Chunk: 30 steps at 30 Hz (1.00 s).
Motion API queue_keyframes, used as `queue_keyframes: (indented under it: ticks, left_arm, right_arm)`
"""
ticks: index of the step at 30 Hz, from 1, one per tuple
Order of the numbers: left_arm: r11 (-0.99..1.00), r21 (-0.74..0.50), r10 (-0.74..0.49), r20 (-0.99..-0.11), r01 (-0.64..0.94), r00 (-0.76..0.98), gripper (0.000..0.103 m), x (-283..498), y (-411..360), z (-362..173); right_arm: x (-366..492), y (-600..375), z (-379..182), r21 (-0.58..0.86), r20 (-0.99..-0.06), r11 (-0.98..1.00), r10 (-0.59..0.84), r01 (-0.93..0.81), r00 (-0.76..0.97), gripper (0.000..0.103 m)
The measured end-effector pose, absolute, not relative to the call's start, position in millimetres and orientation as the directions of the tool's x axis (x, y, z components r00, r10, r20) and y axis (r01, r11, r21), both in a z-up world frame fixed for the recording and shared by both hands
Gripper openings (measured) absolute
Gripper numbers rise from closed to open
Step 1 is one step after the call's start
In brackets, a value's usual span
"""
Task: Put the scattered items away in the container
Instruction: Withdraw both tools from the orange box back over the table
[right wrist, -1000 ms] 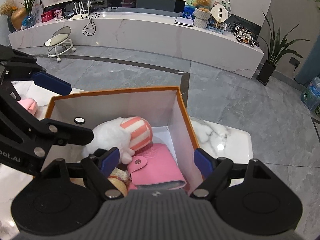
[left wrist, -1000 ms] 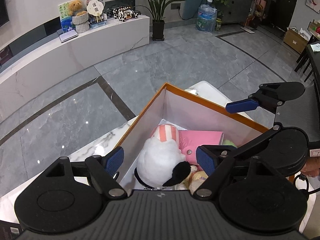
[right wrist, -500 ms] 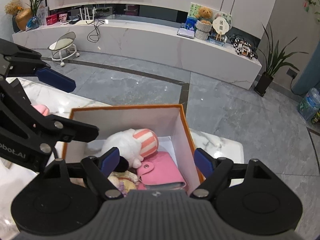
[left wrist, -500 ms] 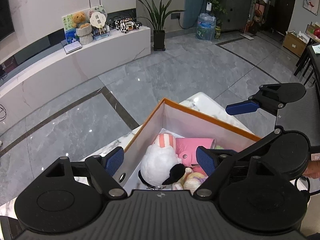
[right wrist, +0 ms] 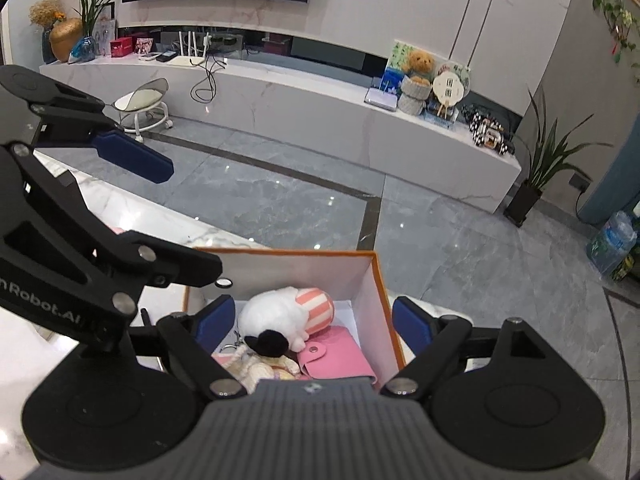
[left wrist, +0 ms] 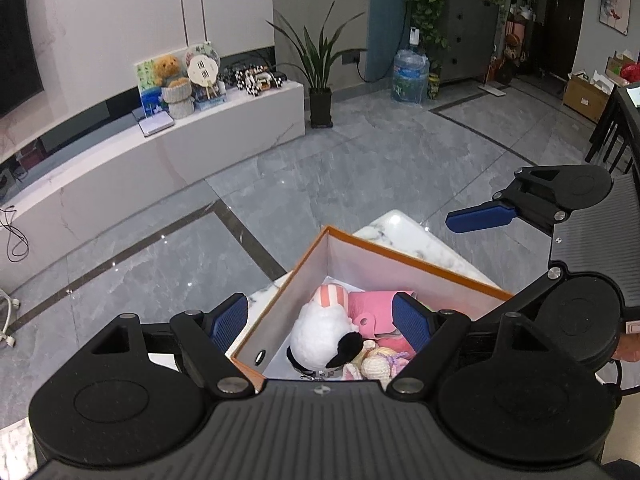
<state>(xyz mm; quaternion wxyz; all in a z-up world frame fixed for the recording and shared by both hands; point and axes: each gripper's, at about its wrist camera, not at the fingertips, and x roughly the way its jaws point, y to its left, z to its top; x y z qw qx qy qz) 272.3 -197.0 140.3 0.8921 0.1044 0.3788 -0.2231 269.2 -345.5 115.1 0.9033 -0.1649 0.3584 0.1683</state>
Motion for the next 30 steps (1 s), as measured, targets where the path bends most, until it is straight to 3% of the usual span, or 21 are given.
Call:
queue_keyframes:
  ticks: [30]
  left_arm:
    - [0.893,0.105,-0.311,-0.56,0.438,0.768,0.094,149,-115,248]
  right_arm:
    - [144,-265,233,-0.281,-0.557,0.832,0.264,-0.478,0.788,0.09]
